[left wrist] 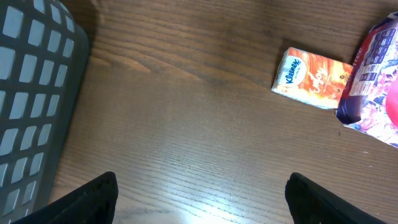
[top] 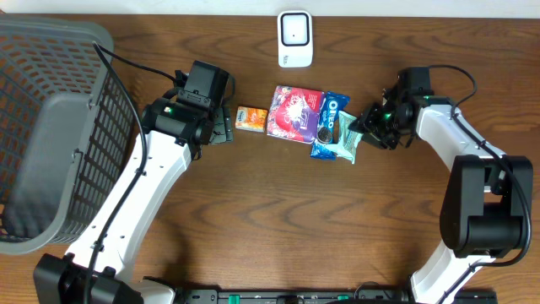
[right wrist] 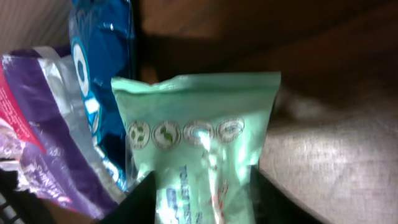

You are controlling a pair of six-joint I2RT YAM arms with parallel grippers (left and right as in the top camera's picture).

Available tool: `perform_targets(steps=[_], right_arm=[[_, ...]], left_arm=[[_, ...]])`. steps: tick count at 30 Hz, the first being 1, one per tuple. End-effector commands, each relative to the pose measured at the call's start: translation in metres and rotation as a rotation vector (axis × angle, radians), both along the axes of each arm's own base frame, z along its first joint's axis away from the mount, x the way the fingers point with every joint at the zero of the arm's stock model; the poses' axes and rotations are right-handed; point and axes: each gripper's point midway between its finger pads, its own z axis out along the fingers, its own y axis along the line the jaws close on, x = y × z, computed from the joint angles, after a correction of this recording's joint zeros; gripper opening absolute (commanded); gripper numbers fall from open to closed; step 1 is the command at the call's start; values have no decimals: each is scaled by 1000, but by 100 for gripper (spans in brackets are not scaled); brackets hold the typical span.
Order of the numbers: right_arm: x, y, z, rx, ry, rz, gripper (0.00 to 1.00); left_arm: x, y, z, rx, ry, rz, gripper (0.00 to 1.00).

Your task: Scan the item barcode

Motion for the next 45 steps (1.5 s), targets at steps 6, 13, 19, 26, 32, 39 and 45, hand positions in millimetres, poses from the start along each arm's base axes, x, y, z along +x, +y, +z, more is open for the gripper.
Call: perform_targets(steps=[6,13,19,26,32,39,45], right_arm=[[-17,10,-39,30,29,-6,70],[-35,5,-67,-25,79,-36,14],[-28,0,-60,-17,58,-42,2],[-10,-40,-16,-161,51,-93,2],[-5,-122,46,-689,77,-211,1],[-17,-170,94,-1203,84,-257,1],[-16,-163,61,-1248,150,-178,1]], left_arm=[[2,3,1,14,-6,17,86],[2,3,1,14,-6,17,86],[2,3,1,14,-7,17,86],[2,3,1,14,-7,17,86],[2,3,1,14,-7,17,86],[2,3,1,14,-7,17,86],[2,3,1,14,-7,17,86]])
